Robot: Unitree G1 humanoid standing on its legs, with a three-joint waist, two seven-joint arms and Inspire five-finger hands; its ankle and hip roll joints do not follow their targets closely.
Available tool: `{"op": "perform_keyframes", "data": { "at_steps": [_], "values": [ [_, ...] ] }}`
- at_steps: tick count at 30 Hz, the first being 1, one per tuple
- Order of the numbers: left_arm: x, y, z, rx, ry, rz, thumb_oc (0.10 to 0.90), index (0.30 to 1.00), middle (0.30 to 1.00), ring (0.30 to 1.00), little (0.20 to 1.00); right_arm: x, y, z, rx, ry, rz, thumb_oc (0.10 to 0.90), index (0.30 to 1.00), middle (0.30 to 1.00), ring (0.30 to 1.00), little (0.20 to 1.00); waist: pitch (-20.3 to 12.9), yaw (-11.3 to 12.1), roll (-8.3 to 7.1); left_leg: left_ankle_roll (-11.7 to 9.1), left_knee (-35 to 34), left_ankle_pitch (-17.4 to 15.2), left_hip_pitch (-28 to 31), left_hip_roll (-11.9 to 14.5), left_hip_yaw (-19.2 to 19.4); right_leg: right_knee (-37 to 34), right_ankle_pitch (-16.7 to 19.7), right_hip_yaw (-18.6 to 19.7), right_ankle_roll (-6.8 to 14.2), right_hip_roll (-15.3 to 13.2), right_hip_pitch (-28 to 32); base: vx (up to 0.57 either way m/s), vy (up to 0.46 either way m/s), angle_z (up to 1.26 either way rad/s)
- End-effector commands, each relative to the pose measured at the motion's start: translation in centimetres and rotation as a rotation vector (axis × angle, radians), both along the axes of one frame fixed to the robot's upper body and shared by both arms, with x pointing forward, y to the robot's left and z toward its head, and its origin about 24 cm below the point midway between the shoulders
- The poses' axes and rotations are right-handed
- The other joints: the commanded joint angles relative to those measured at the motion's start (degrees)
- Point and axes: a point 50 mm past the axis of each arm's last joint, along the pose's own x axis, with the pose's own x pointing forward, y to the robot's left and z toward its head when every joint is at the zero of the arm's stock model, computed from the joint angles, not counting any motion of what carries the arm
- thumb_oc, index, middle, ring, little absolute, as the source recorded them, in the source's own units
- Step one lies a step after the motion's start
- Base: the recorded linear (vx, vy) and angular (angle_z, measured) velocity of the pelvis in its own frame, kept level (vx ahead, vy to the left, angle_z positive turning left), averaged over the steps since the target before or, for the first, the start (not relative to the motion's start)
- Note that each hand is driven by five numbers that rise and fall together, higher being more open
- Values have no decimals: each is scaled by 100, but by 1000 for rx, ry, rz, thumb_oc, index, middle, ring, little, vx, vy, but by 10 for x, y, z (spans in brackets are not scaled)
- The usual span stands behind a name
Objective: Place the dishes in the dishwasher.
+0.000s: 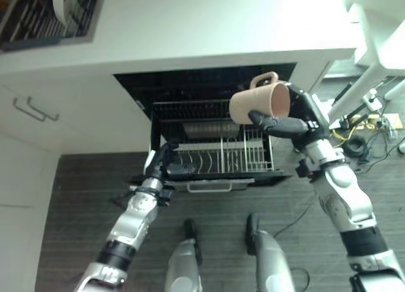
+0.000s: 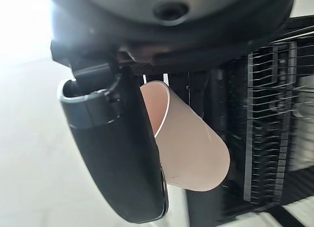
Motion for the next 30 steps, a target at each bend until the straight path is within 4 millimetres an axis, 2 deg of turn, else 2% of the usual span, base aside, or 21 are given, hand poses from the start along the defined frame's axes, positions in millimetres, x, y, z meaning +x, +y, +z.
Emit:
{"op": "perform_keyframes", "data": {
  "at_steps": [1,6,10,16,18,23,30],
  "values": [
    [9,18,27,196,-73,10,800,900,900,900,900,-9,9,58,4,-279,60,400,300,300,300,300,-528,-38,-212,-174,572,-698,228,239,-305,-293,-277,73,620,-412,534,0,0,0],
    [12,22,19,321,64,-96,800,900,900,900,900,-3,7,64,-121,-251,62,400,300,300,300,300,-545,-35,-206,-184,572,-701,250,233,-271,-293,-282,62,637,-430,544,5,3,2],
    [10,14,15,310,156,-281,800,900,900,900,900,11,-10,63,-245,-177,11,400,300,300,300,300,-581,-3,-207,-212,572,-693,302,248,-227,-293,-280,28,655,-457,595,24,1,1],
    [9,13,12,315,249,-419,800,900,900,900,900,28,-34,70,-344,-88,-80,400,300,300,300,300,-580,78,-207,-224,572,-684,335,256,-214,-293,-285,-21,661,-492,637,0,0,0],
    [8,12,12,325,298,-485,800,900,900,900,900,39,-47,75,-384,-40,-139,400,300,300,300,300,-575,144,-192,-237,572,-673,354,252,-230,-293,-282,-53,657,-502,670,36,-26,-1],
    [9,12,21,343,319,-550,800,900,900,900,900,53,-70,79,-423,54,-233,400,300,300,300,300,-551,276,-156,-245,572,-659,348,223,-257,-293,-282,-123,656,-544,698,9,-16,3],
    [12,5,25,363,335,-609,800,900,900,900,900,70,-81,67,-468,213,-254,400,300,300,300,300,-444,482,-124,-237,572,-648,302,149,-343,-293,-268,-221,654,-608,698,-11,-30,5]
  ]
}}
